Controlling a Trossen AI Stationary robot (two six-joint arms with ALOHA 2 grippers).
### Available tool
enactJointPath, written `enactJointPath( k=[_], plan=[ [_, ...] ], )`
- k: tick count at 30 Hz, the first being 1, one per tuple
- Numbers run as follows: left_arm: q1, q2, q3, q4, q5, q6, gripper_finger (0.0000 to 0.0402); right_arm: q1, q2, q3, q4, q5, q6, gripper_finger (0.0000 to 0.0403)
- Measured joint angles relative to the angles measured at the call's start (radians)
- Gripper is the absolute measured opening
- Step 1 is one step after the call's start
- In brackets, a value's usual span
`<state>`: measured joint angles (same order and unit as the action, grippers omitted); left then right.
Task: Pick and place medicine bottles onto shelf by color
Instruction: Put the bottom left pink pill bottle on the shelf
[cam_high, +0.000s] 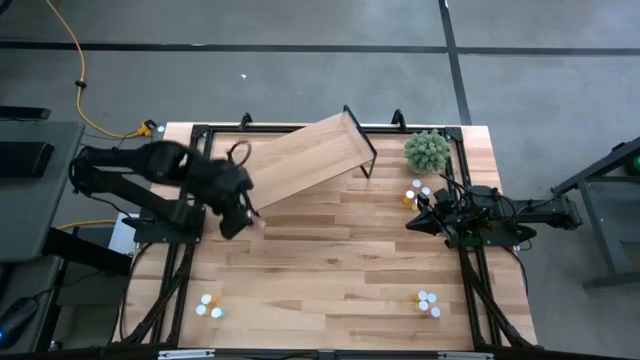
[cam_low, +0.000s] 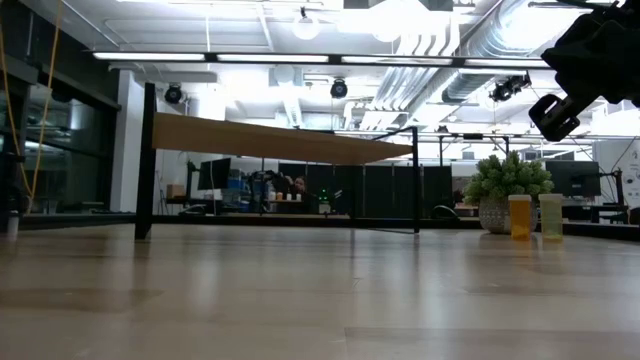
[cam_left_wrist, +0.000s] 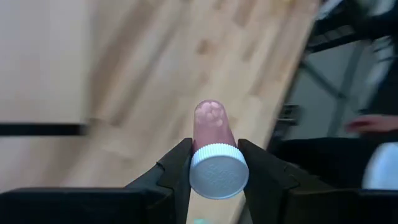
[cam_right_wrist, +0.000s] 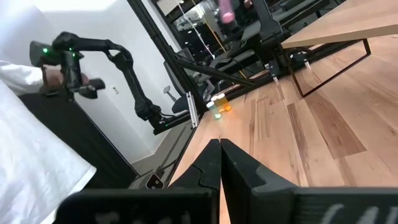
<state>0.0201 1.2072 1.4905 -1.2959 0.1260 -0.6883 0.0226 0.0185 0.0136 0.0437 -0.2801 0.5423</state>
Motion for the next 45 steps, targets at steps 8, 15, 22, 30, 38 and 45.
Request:
enactJointPath(
  k=[8,15,22,30,38,45],
  plan=[
    [0.224,0.134,0.161,-0.182,-0.178,0.346,0.0111,0.0,0.0,0.0,0.0,0.0,0.0,0.0],
    [0.403,0.217,0.19,-0.273,-0.295,0.469,0.0112,0.0,0.001,0.0,0.0,0.0,0.0,0.0],
    [0.541,0.299,0.191,-0.276,-0.223,0.547,0.0113,0.0,0.001,0.0,0.0,0.0,0.0,0.0],
    [0.631,0.369,0.191,-0.276,-0.182,0.625,0.0113,0.0,0.001,0.0,0.0,0.0,0.0,0.0],
    [0.691,0.385,0.158,-0.276,-0.165,0.614,0.0113,0.0,0.001,0.0,0.0,0.0,0.0,0.0],
    [0.726,0.285,0.029,-0.276,-0.165,0.588,0.0113,0.0,0.001,0.0,0.0,0.0,0.0,0.0]
  ],
)
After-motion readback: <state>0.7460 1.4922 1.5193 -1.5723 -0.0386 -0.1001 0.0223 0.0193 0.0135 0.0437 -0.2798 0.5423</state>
